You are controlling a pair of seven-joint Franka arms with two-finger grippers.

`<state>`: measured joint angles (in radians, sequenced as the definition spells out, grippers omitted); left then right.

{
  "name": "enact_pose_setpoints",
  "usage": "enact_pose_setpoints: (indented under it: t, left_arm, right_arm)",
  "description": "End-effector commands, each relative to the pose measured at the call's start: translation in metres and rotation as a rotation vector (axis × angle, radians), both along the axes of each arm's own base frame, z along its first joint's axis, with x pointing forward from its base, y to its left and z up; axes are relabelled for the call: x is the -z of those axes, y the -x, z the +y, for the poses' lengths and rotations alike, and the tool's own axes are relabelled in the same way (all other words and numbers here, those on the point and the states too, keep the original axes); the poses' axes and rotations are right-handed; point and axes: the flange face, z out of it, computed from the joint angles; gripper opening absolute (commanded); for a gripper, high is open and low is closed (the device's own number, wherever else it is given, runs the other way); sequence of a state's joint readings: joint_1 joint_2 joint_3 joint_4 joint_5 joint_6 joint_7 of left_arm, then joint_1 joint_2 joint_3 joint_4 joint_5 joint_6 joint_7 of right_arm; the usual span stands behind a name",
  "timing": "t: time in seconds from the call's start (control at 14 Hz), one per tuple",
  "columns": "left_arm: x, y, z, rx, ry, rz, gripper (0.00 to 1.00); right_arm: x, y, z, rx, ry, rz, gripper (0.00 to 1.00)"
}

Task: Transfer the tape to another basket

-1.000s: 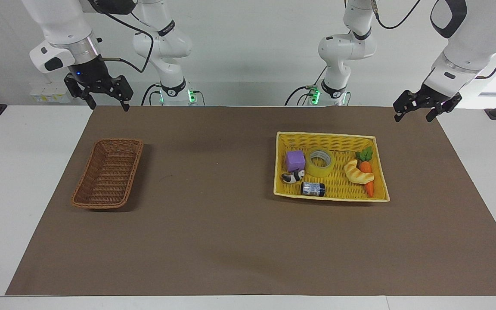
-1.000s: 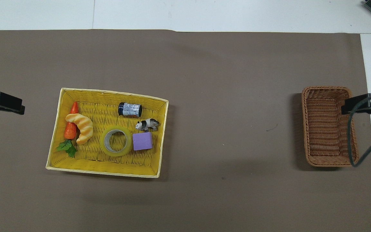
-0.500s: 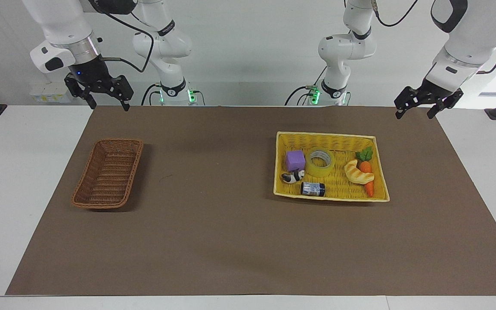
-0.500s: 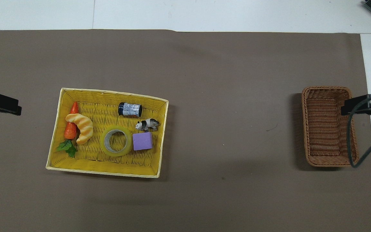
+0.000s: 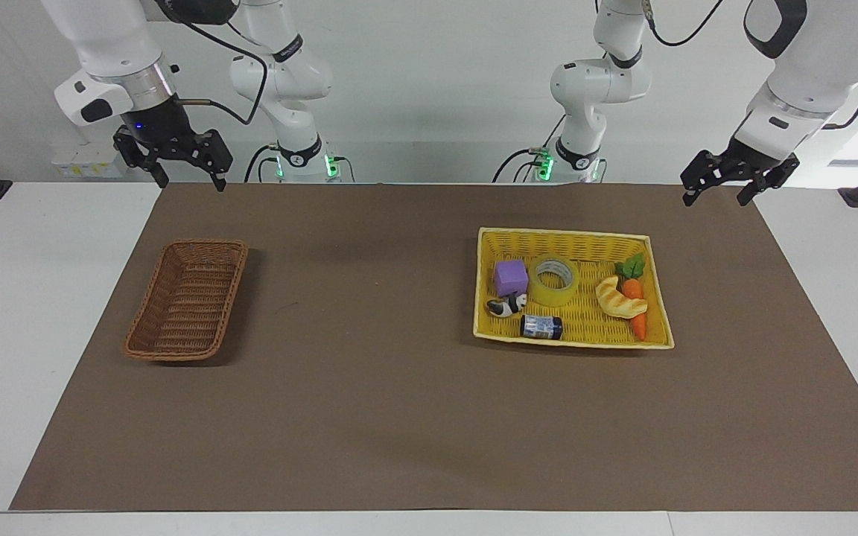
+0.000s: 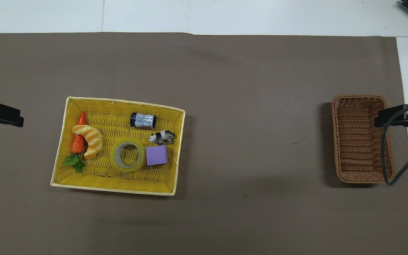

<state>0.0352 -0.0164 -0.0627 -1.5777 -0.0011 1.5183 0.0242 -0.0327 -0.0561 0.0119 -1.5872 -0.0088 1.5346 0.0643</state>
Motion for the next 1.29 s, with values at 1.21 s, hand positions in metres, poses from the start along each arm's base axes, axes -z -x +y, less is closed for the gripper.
enact_pose_setpoints:
  t: [1.21]
  left_arm:
    - [0.078,0.001,-0.090,-0.222,0.000,-0.043,1.00]
  right_arm:
    - [0.001,0.008,-0.001,0.008,0.003,0.000,1.00]
